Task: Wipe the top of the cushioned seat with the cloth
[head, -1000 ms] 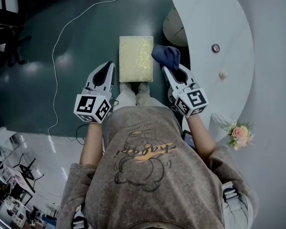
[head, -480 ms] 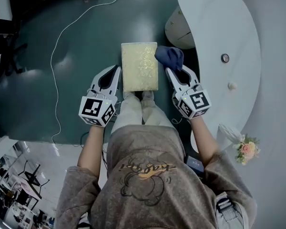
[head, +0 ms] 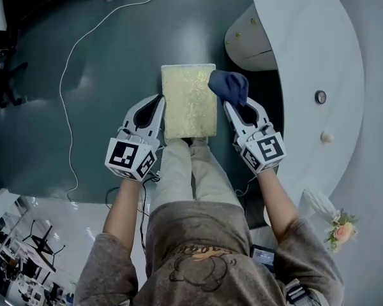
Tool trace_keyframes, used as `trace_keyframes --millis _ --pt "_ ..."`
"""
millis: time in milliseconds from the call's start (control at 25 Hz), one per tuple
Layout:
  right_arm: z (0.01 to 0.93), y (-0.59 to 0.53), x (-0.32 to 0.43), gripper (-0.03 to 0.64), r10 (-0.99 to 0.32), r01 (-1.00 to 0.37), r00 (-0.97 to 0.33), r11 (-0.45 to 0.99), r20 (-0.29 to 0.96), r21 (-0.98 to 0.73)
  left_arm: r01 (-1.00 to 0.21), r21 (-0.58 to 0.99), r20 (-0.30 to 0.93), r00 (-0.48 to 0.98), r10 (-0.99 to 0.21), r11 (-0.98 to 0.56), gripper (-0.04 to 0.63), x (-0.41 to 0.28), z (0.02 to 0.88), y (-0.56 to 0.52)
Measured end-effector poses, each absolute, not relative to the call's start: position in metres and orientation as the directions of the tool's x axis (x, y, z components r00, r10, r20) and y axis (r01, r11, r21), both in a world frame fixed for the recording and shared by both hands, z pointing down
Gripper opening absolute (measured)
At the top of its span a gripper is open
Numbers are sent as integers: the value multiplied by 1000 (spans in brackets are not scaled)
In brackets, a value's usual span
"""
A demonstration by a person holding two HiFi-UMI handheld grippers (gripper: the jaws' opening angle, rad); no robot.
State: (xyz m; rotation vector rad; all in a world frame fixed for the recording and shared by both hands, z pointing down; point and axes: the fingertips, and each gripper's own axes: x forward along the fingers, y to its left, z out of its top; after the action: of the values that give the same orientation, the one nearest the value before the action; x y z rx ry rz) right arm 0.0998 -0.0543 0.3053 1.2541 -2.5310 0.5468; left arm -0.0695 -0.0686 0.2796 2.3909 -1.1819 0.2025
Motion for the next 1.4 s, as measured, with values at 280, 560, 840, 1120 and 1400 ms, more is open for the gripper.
trace_keyframes --millis 280,560,840,1120,1400 --pt "372 -62 82 92 -668 -786 -614 568 420 -245 -776 349 339 628 -701 -526 15 -75 332 -83" --pt "422 -72 56 92 -619 -753 -646 612 447 -243 -782 344 372 622 -689 -520 15 -87 374 -81" --pt "465 -110 25 92 -558 -701 -670 694 490 -168 -763 350 393 646 -654 -543 15 -92 399 -79" --pt "535 -139 -9 92 -508 -684 -649 716 567 -141 -770 367 419 637 -647 -521 15 -104 420 -72" --pt "580 -166 -41 92 -439 -630 -655 767 615 -124 -776 366 435 631 -642 -514 15 -115 433 -78"
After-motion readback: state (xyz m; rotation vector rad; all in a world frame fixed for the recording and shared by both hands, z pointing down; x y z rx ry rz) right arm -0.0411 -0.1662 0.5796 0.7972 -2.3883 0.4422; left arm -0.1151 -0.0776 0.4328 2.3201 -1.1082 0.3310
